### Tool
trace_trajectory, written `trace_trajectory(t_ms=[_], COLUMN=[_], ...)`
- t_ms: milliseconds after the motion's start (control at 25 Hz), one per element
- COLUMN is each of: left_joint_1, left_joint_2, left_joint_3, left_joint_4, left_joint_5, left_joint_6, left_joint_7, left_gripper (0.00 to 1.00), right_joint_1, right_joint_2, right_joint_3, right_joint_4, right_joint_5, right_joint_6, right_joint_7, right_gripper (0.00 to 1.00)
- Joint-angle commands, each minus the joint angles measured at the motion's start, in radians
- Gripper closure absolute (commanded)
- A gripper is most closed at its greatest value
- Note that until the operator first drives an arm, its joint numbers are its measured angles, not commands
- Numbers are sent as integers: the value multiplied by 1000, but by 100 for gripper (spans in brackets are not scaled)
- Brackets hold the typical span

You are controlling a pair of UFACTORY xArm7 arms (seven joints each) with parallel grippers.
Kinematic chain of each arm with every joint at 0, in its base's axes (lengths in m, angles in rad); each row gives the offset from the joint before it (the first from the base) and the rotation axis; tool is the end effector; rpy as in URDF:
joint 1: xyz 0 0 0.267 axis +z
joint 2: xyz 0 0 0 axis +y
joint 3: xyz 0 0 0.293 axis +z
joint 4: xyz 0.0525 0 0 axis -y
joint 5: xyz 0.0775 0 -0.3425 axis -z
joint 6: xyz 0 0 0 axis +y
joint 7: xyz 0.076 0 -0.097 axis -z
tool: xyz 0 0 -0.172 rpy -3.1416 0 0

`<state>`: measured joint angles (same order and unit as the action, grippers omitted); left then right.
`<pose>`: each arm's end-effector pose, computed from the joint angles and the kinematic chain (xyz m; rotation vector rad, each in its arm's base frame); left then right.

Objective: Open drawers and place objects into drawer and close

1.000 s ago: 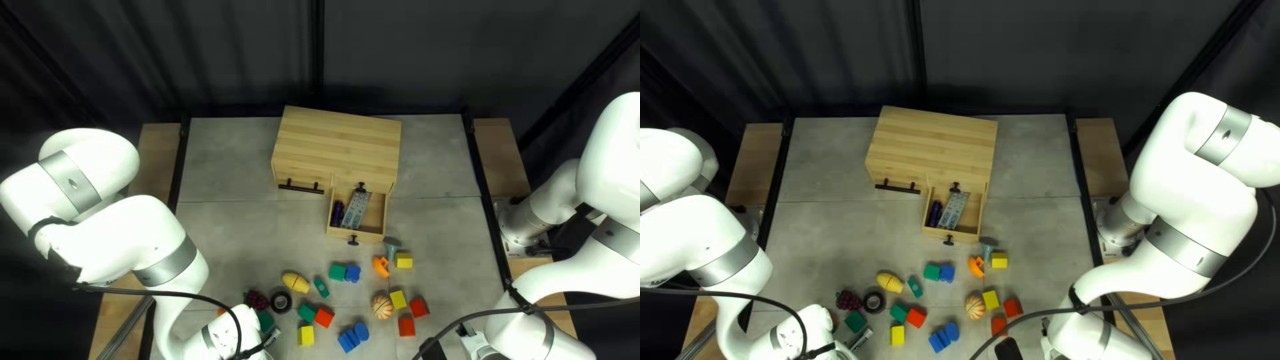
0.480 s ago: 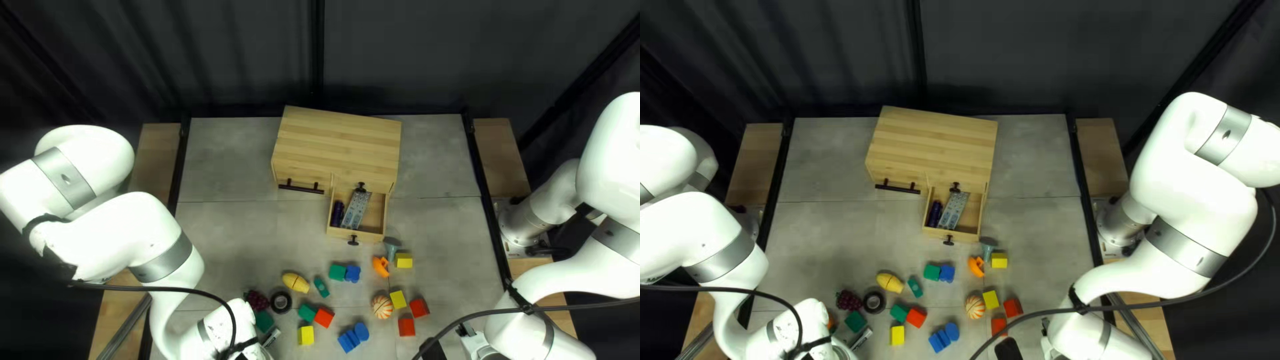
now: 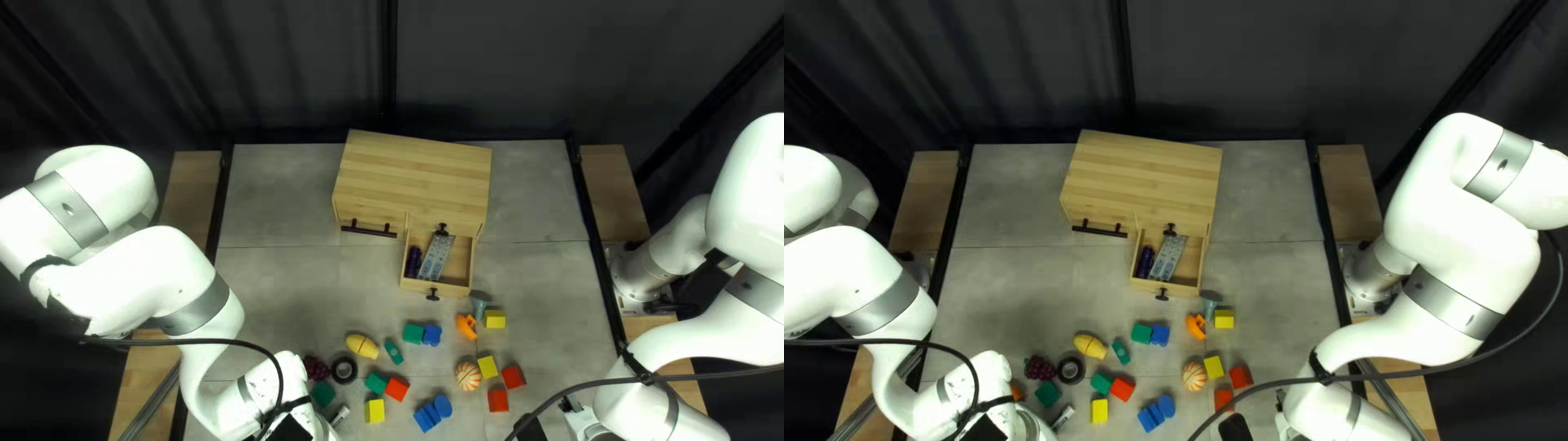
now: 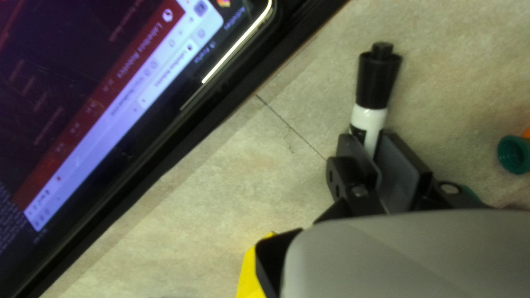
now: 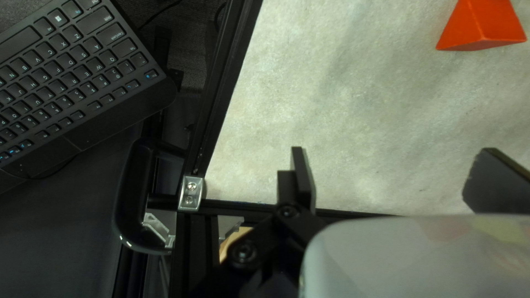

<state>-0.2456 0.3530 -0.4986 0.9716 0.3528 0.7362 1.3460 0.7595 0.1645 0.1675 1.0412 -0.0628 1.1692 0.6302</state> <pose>0.3584 -0.3073 0.0329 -1.2094 2.8520 0.1087 0.2534 0.3205 0.1094 2.8669 0.4797 -0.2747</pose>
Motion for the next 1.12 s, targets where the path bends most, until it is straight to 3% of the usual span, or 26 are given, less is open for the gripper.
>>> trace_trajectory(t_ms=[40, 360, 720, 760, 800, 840, 880, 920, 1120], left_joint_1=[0, 30, 98, 96, 96, 93, 93, 79, 52], left_joint_2=[-14, -54, -103, -95, -95, -88, -88, -66, -76], left_joint_3=[-10, -9, 36, 37, 37, 37, 37, 36, 17], left_joint_4=[45, 122, 194, 194, 194, 188, 188, 159, 110], left_joint_5=[-22, -56, -52, -47, -47, -43, -43, -38, -67], left_joint_6=[69, 191, 290, 281, 281, 265, 265, 209, 172], left_joint_7=[15, 82, 182, 176, 176, 167, 167, 125, 49], left_gripper=[89, 100, 100, 89, 18, 4, 0, 0, 0], right_joint_1=[0, 0, 0, 0, 0, 0, 0, 0, 0], right_joint_2=[0, 0, 0, 0, 0, 0, 0, 0, 0], right_joint_3=[0, 0, 0, 0, 0, 0, 0, 0, 0], right_joint_4=[0, 0, 0, 0, 0, 0, 0, 0, 0], right_joint_5=[0, 0, 0, 0, 0, 0, 0, 0, 0], right_joint_6=[0, 0, 0, 0, 0, 0, 0, 0, 0], right_joint_7=[0, 0, 0, 0, 0, 0, 0, 0, 0], right_gripper=[0, 0, 0, 0, 0, 0, 0, 0, 0])
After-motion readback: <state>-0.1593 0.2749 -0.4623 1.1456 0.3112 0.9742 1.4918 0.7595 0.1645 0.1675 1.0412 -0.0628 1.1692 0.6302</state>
